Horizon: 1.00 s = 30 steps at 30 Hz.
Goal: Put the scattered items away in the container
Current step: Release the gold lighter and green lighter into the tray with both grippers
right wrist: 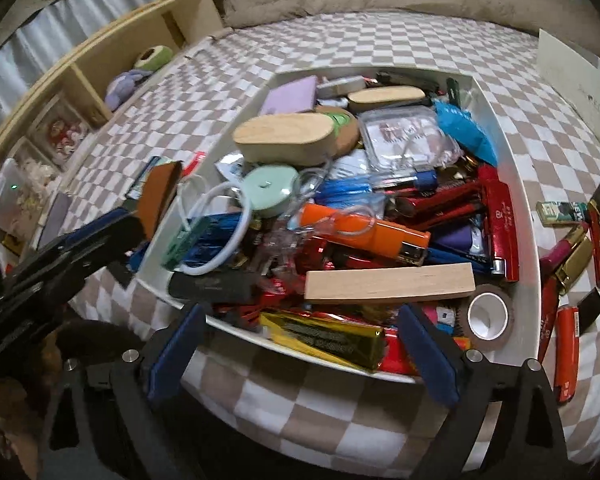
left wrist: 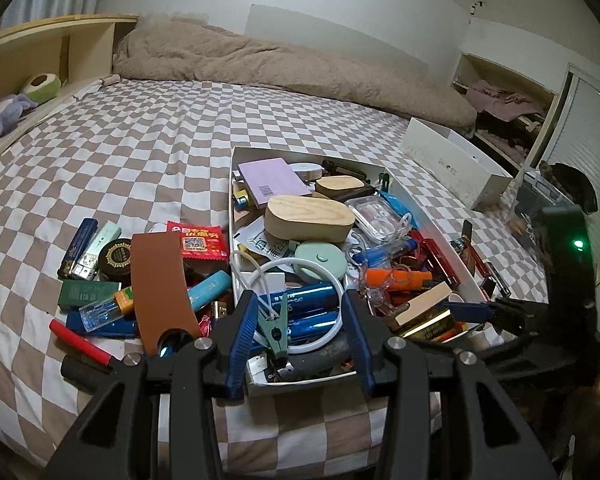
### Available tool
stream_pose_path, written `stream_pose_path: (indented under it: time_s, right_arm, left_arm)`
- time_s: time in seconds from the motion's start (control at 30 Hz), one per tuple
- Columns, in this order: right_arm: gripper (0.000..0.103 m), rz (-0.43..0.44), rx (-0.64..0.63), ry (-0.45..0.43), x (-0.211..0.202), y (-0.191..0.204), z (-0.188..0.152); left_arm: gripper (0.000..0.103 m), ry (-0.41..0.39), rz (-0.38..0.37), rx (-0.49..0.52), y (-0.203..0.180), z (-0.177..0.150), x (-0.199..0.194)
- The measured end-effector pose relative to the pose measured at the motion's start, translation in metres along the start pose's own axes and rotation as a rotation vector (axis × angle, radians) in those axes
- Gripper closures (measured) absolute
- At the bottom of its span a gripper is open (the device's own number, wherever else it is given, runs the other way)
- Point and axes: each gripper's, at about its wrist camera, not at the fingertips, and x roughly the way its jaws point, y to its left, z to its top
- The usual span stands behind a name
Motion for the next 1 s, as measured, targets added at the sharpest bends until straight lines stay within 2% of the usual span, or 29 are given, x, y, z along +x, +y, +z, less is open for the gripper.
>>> stream_pose_path:
  time_s: [0.17, 0.47, 0.6, 0.73, 0.87, 1.0]
  right_arm:
    - [0.006, 0.027, -0.002, -0.025, -0.013, 0.003, -0.005]
    - [0.006, 0.0, -0.036, -0.066, -0.015, 0.001, -0.021]
    - [0.006, 0.04, -0.062, -0.066, -0.009, 0.008, -0.018]
    - [0.001, 0.088, -0.083, -0.085, -0.011, 0.013, -0.019]
    - [0.001, 0.163, -0.025, -0.102, -0.02, 0.004, -0.02]
    - [0.001, 0.14, -0.005, -0.127, -0.028, -0.002, -0.021]
  left_arm:
    - [0.06, -0.008, -0.001, -0.016, 0.002, 0.002, -0.003]
    - [0.06, -0.026, 0.022, -0.003, -0.002, 0.002, -0.01]
    - [0.059, -0.026, 0.025, -0.01, -0.003, 0.001, -0.012]
    - [0.058, -0.027, 0.034, -0.015, -0.003, 0.0, -0.015]
    - [0.058, -0.029, 0.038, -0.019, -0.005, -0.001, -0.018]
    - [0.058, -0.029, 0.04, -0.018, -0.007, -0.001, -0.019]
